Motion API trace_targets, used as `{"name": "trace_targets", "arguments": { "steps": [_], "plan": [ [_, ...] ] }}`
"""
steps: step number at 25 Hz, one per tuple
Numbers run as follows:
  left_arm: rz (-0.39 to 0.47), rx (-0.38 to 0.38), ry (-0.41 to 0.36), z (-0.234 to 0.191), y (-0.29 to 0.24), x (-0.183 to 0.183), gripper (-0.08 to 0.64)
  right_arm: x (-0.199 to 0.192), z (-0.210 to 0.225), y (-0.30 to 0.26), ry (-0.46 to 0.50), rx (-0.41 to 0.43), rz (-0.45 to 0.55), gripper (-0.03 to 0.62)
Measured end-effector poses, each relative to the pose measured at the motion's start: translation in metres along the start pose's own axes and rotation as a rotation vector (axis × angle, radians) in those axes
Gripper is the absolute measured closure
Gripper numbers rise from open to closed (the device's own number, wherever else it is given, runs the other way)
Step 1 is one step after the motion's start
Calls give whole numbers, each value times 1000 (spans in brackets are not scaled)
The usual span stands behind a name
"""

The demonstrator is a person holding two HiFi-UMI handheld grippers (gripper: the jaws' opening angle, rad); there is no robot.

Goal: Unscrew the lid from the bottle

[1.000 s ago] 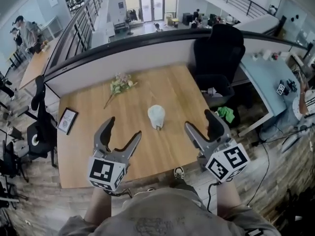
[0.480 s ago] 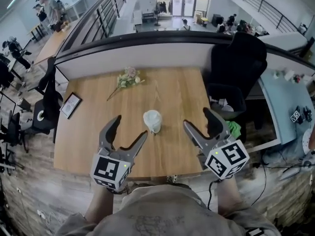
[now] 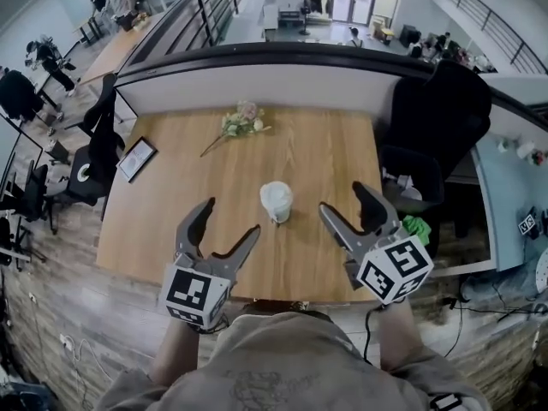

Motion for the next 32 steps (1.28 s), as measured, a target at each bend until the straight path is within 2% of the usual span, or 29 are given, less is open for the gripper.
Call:
{"name": "trace_targets", "arguments": {
  "steps": [8,14,20,27,32],
  "plan": [
    [-22,-38,7,-4,-12,-17,192,-10,-6,-14,-14,-3,-40,278],
    [-106,-8,-26,-9,-36,-53,179,-29,-9,-37,-15,3,-71,278],
    [-144,-44,34,-15,-69,-97,175,-54,-18,-71,36,34,-143,278],
    [-159,-50,127,-18,-109,-155,172,-93,-16,-111,77,62,-215,278],
    [-185,-66,126,-19,-135,-190,169,-121,-17,-137,115,97,-238,276]
  ]
}}
Point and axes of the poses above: the fingertips, and each gripper's own axes: y backward along the fingers, z to its right, x out of its top, the point moved 8 cm from there along y, backward along the fingers, and after that the axes turned 10 degrees about -x, right-handed, at the moved point
